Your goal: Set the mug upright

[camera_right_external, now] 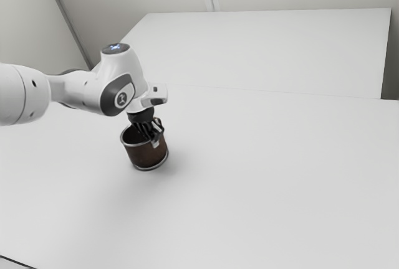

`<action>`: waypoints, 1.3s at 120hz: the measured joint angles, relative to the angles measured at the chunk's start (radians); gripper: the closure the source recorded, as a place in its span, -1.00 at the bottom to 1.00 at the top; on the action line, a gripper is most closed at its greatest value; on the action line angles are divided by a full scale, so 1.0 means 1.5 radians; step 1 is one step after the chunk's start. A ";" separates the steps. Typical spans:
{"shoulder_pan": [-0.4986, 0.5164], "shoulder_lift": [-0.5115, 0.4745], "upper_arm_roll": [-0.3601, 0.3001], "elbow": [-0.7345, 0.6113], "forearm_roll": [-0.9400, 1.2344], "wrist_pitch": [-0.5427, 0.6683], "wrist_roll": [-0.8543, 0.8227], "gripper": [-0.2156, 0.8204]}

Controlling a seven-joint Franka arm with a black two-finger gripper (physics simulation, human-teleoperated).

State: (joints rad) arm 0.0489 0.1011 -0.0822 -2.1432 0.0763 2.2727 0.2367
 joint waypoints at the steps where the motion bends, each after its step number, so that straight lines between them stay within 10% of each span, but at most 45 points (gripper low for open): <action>1: 0.000 0.000 0.000 0.000 -0.001 0.001 0.000 0.68; 24: 0.001 0.000 -0.001 0.000 -0.007 0.012 -0.010 -0.03; 49: -0.002 -0.030 -0.009 0.049 -0.028 -0.013 -0.015 -0.38; 110: 0.002 0.069 0.023 0.457 -0.079 -0.329 -0.021 -0.57; 156: 0.001 0.069 0.020 0.496 -0.072 -0.419 -0.023 -0.58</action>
State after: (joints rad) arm 0.0505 0.2053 -0.0520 -1.3995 -0.0316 1.6446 0.2019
